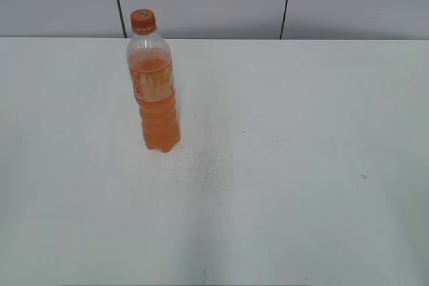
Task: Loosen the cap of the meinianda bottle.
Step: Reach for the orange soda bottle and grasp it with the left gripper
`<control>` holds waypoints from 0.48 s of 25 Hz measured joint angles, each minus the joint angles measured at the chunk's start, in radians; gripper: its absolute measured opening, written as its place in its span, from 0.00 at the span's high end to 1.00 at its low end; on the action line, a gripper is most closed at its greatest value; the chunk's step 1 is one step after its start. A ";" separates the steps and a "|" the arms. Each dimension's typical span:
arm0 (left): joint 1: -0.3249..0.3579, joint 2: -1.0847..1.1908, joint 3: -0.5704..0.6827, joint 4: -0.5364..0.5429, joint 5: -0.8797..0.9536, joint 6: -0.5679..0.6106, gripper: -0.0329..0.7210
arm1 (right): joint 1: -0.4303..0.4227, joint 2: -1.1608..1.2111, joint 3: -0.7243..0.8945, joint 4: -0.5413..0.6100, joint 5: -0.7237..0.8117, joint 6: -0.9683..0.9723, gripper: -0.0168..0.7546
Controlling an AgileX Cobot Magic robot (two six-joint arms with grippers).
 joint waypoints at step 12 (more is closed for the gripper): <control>0.004 0.495 0.002 0.084 -0.673 -0.006 0.47 | 0.000 0.000 0.000 0.006 0.000 0.000 0.37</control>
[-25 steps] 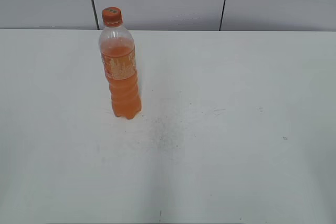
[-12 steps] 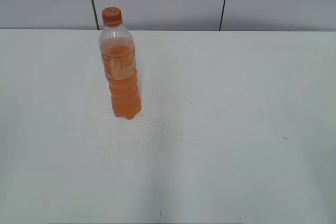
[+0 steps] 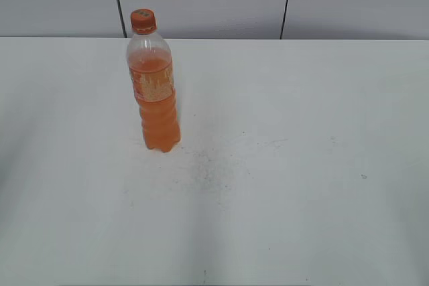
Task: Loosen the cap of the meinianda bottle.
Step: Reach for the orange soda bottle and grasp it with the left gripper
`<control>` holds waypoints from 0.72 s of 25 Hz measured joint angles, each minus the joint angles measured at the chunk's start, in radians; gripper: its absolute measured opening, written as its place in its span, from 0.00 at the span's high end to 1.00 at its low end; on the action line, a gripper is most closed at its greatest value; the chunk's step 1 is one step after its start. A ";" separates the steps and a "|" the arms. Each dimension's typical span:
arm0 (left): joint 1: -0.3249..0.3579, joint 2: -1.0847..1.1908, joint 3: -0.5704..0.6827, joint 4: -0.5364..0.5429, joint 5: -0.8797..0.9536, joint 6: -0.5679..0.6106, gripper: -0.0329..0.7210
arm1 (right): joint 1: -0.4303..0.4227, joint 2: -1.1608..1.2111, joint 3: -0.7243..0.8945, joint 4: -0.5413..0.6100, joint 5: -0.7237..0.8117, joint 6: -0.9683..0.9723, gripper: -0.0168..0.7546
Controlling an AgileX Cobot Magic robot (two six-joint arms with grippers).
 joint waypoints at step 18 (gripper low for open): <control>0.246 0.710 -0.020 -0.021 -0.489 -0.013 0.49 | 0.000 0.000 0.000 0.011 0.000 0.000 0.37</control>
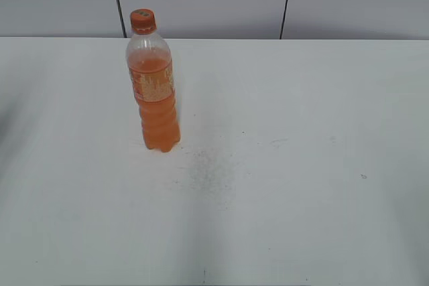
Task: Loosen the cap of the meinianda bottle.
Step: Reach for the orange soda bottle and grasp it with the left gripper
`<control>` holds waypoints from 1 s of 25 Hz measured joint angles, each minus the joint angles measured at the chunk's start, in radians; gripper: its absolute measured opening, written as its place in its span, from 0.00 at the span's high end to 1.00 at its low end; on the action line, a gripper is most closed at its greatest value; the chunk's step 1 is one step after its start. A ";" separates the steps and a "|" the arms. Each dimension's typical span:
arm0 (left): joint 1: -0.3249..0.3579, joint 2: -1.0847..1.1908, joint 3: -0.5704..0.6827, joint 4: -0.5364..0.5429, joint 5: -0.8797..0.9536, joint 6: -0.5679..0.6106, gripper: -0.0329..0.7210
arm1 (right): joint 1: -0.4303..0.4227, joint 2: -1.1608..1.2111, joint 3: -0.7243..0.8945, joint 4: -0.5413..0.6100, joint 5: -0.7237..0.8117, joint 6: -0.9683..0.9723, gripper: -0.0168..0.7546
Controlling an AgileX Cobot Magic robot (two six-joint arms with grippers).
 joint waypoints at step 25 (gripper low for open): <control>0.120 0.818 -0.468 1.496 -0.881 -0.919 0.33 | 0.000 0.000 0.000 0.000 0.000 0.001 0.37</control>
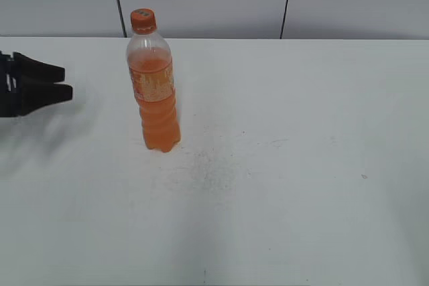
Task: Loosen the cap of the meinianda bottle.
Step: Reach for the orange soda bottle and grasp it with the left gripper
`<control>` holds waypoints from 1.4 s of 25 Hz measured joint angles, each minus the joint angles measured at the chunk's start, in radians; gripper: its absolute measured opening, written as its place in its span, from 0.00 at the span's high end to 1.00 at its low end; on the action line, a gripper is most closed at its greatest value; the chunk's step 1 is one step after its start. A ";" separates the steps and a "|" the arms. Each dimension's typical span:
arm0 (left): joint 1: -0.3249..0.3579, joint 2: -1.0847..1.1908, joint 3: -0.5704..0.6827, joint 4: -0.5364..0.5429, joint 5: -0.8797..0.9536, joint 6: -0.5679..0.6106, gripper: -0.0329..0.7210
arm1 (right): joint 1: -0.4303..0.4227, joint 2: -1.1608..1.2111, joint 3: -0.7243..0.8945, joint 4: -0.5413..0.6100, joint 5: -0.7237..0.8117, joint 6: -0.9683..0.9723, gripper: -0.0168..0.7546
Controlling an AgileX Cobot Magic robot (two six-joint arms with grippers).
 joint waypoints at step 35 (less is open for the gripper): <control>-0.388 0.132 -0.081 -0.143 0.095 0.216 0.38 | 0.000 0.000 0.000 0.000 0.000 0.000 0.37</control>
